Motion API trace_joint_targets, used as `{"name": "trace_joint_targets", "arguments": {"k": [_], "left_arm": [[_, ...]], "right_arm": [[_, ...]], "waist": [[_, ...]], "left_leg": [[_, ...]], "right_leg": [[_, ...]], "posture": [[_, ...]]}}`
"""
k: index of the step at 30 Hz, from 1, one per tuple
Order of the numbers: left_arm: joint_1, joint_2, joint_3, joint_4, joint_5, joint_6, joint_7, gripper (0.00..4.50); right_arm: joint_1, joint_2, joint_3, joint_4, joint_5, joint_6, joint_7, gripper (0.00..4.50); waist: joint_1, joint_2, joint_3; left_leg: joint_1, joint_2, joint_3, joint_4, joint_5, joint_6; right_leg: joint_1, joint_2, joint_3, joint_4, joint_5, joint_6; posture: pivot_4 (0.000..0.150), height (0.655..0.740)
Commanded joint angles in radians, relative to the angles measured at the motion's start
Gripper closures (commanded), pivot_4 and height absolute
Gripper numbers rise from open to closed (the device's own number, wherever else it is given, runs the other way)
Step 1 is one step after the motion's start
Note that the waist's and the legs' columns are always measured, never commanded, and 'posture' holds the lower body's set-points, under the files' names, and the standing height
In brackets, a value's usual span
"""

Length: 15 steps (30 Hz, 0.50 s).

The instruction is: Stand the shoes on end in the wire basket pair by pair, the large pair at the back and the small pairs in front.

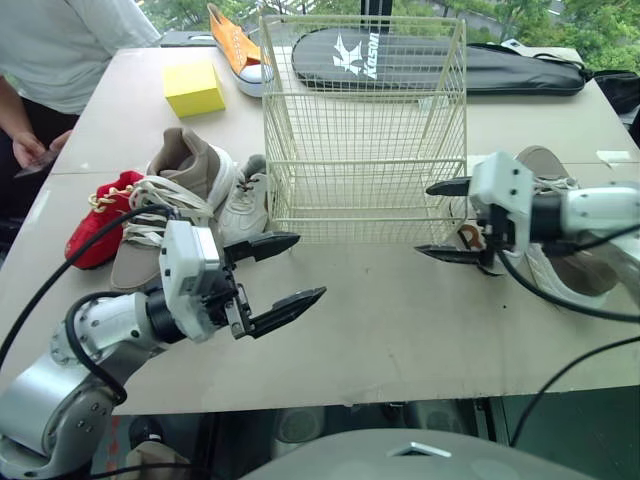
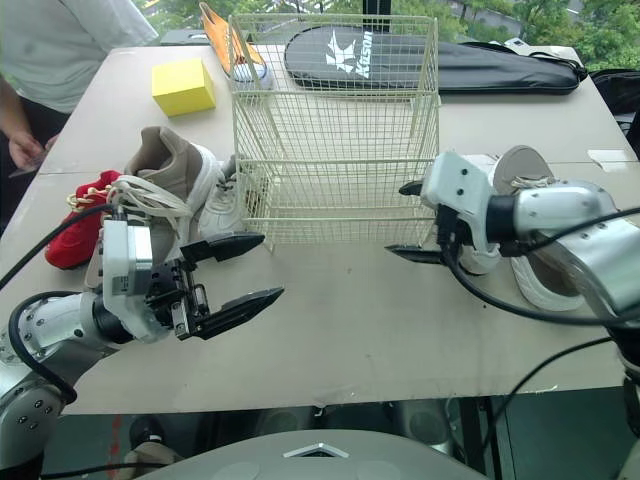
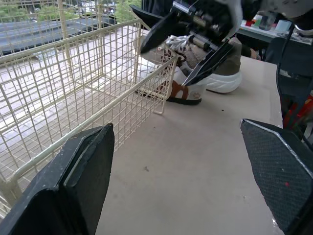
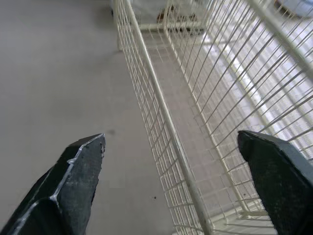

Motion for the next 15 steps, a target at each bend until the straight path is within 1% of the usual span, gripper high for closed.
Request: {"name": "trace_joint_targets", "arguments": {"k": [1,2,3,4,5,7,8,12,15], "left_arm": [[0.017,-0.011,-0.007,-0.050,0.011,-0.023,0.014,0.00],[0.028,-0.013,-0.004,-0.055,0.012,-0.026,0.014,0.00],[0.037,-0.014,0.000,-0.059,0.014,-0.029,0.014,0.00],[0.045,-0.015,0.004,-0.063,0.013,-0.032,0.017,0.00],[0.055,-0.016,0.009,-0.069,0.012,-0.035,0.019,0.00],[0.072,-0.016,0.013,-0.088,0.008,-0.036,0.029,0.00],[0.078,-0.017,0.013,-0.097,0.005,-0.035,0.036,0.00],[0.082,-0.017,-0.003,-0.140,-0.010,-0.022,0.079,0.00],[0.088,-0.012,-0.004,-0.168,-0.027,-0.014,0.105,0.00]], "right_arm": [[-0.060,0.040,0.060,0.059,-0.083,-0.051,0.053,1.72],[-0.073,0.053,0.073,0.076,-0.100,-0.057,0.063,2.05],[-0.085,0.064,0.081,0.092,-0.114,-0.063,0.074,2.59],[-0.094,0.070,0.086,0.103,-0.128,-0.070,0.086,2.86],[-0.101,0.075,0.090,0.112,-0.140,-0.080,0.101,3.49],[-0.112,0.079,0.088,0.120,-0.155,-0.088,0.130,4.32],[-0.115,0.081,0.085,0.120,-0.159,-0.086,0.141,4.46],[-0.117,0.080,0.060,0.086,-0.153,-0.054,0.170,4.46],[-0.108,0.077,0.039,0.046,-0.139,-0.003,0.159,4.46]], "waist": [[-0.001,0.000,0.000],[-0.002,0.000,0.000],[-0.002,0.000,0.000],[-0.002,0.000,0.000],[-0.002,0.000,0.000],[-0.004,0.000,0.000],[-0.004,0.000,0.000],[-0.004,0.000,0.000],[-0.004,0.000,0.000]], "left_leg": [[0.000,0.000,0.000,0.000,0.000,0.000],[-0.001,0.000,0.000,0.000,0.000,0.000],[-0.001,0.000,0.000,0.000,0.000,0.000],[-0.001,0.000,0.000,0.000,0.000,0.000],[-0.001,0.000,0.000,0.000,0.000,0.000],[-0.001,0.000,0.001,0.000,0.000,0.000],[-0.001,0.000,0.001,0.000,0.000,0.000],[0.000,0.000,0.000,0.000,0.000,0.000],[-0.001,0.000,0.000,0.000,0.000,0.000]], "right_leg": [[0.000,0.000,0.000,0.000,0.000,0.000],[-0.001,0.000,0.000,0.000,0.000,0.000],[-0.002,0.000,0.001,0.000,0.000,0.000],[-0.002,0.000,0.001,0.001,0.000,0.000],[-0.002,0.001,0.001,0.001,0.000,0.000],[-0.002,0.001,0.001,0.001,0.000,0.000],[-0.002,0.001,0.001,0.001,0.000,0.000],[-0.002,0.001,0.001,0.001,0.000,0.000],[-0.002,0.001,0.001,0.001,0.000,0.000]], "posture": [[0.150,0.7400],[0.150,0.7400],[0.150,0.7400],[0.150,0.7400],[0.150,0.7400],[0.150,0.7400],[0.150,0.7400],[0.150,0.7400],[0.150,0.7400]]}}
